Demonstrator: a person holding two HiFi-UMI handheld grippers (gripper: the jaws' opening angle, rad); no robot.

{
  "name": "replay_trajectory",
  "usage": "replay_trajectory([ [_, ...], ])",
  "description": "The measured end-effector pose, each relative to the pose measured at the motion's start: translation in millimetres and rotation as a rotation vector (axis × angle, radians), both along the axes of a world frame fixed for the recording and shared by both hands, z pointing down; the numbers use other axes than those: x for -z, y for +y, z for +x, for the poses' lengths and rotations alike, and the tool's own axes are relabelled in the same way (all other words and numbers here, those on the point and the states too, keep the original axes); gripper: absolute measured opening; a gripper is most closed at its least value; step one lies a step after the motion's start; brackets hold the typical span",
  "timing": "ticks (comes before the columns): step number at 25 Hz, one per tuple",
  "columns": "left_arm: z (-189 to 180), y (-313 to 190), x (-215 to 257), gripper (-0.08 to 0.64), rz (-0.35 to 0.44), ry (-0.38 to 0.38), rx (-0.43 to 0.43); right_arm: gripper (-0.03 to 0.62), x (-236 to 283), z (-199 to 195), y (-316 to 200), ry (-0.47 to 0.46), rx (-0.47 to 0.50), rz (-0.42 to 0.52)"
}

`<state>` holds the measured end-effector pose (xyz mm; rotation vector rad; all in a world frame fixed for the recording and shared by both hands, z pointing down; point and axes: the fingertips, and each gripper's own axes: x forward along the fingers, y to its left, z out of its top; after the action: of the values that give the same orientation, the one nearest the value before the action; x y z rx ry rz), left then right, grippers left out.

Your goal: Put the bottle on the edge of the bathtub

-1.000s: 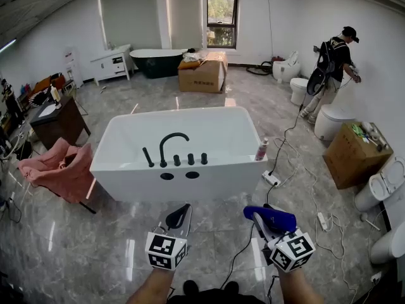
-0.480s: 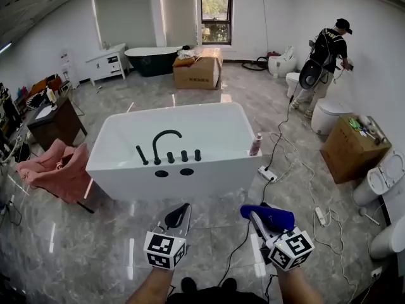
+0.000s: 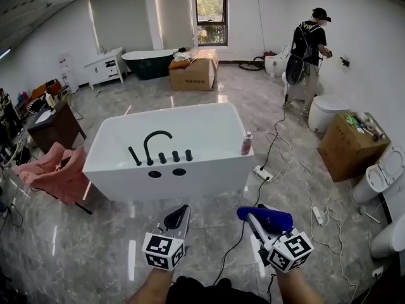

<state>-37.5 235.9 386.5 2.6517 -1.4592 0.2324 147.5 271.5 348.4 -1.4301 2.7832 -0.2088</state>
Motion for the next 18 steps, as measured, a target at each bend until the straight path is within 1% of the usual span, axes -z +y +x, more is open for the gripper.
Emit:
replay_trajectory([
  [3, 13, 3, 1, 0.009, 0.001, -0.002, -0.004, 0.156, -2, 11, 1, -0.001, -0.001, -0.002],
  [10, 31, -4, 1, 0.009, 0.006, 0.006, -0.013, 0.156, -1, 26, -6, 0.001, 0.000, 0.002],
  [14, 28, -16, -4, 0.009, -0.001, 0.016, -0.014, 0.156, -4, 27, -19, 0.004, -0.007, -0.007],
  [18, 20, -46, -13, 0.009, -0.012, 0.038, -0.004, 0.156, -8, 22, -44, 0.021, -0.005, -0.017],
])
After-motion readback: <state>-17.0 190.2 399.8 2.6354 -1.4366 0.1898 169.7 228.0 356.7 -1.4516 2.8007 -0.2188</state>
